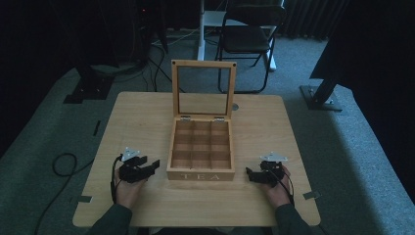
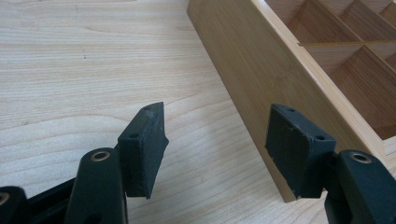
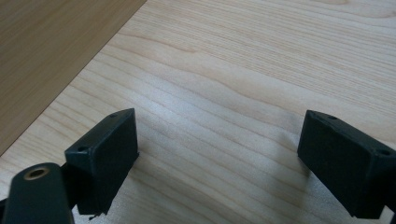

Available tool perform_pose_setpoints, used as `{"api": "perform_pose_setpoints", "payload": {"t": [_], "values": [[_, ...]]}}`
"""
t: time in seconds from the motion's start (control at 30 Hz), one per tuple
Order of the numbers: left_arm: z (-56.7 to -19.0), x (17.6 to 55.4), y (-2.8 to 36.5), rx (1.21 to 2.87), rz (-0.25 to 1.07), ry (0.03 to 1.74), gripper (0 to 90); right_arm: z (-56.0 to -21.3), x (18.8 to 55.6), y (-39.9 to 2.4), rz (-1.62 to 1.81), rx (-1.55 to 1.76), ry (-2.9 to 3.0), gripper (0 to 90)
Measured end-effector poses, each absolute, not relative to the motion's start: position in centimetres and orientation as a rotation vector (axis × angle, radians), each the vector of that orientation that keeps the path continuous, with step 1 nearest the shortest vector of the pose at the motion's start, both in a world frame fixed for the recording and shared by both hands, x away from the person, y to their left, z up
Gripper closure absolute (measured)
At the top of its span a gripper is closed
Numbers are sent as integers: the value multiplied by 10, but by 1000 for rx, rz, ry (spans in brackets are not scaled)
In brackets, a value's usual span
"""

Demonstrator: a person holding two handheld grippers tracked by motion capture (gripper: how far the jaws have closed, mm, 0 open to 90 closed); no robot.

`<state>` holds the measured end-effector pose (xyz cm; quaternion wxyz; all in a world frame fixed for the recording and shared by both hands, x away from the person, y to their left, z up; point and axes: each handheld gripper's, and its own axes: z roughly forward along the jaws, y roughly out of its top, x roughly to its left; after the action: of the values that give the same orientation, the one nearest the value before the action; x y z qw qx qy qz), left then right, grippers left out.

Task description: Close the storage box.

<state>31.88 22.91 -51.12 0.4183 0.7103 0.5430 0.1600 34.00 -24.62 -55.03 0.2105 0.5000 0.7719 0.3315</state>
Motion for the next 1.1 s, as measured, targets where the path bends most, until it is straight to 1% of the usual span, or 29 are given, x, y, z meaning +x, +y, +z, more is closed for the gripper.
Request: {"api": "perform_pose_setpoints", "payload": {"t": [0.33,0.53,0.67,0.83,0.97,1.1], "values": [[-510,319,234,1762,403,1377,384,-550,340,-246,921,1389,2146,118],[-506,320,232,1763,371,1351,384,-550,340,-246,922,1389,2146,118],[-498,321,232,1755,357,1334,384,-550,340,-246,922,1389,2146,118],[-484,326,234,1775,371,1292,384,-550,340,-246,922,1390,2146,119],[-479,328,232,1805,378,1252,380,-550,340,-246,922,1389,2145,118],[-475,332,232,1804,379,1247,380,-550,341,-246,920,1392,2142,118]]}}
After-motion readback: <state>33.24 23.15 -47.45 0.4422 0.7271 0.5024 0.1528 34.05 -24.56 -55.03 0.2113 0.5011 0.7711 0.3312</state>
